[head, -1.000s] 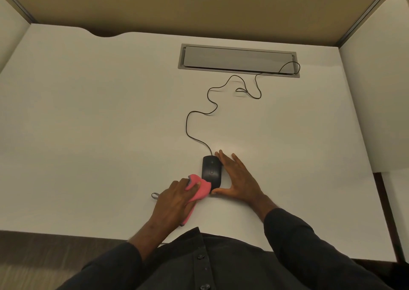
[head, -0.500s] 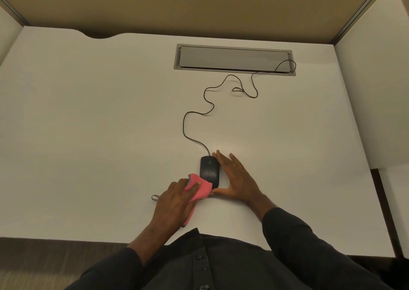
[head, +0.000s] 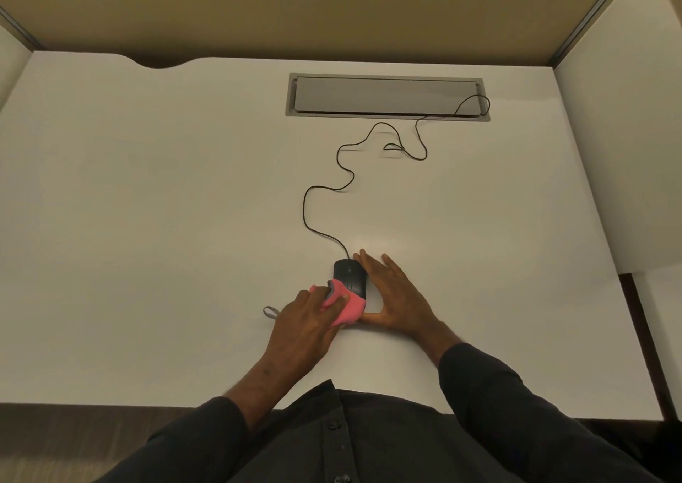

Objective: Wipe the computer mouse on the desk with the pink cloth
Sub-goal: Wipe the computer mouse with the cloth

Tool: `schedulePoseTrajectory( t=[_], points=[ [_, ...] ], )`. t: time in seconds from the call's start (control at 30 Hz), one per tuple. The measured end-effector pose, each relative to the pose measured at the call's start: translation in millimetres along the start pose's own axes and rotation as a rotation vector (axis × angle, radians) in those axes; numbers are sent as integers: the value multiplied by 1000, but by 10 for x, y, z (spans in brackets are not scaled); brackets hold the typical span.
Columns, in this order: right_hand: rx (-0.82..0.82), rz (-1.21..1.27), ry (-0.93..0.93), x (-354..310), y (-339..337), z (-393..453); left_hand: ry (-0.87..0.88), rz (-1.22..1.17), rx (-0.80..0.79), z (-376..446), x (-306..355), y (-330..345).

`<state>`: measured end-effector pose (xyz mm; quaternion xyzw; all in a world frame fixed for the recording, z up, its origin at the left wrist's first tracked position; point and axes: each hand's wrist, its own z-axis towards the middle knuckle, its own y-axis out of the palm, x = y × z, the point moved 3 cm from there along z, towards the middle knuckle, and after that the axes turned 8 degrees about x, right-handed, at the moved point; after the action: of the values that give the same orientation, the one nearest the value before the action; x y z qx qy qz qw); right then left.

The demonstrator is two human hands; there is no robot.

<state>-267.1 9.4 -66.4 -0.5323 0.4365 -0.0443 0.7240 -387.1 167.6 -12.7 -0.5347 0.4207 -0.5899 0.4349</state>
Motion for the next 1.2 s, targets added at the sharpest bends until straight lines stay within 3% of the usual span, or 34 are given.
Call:
schedulePoseTrajectory(
  t=[0.5,1.2],
  points=[
    [-1,37,-1,-1,-1,0,18,130,-118,236,179,11],
    [29,45,39,-49,-68,-6,-207,-124,-102,183,22,164]
  ],
)
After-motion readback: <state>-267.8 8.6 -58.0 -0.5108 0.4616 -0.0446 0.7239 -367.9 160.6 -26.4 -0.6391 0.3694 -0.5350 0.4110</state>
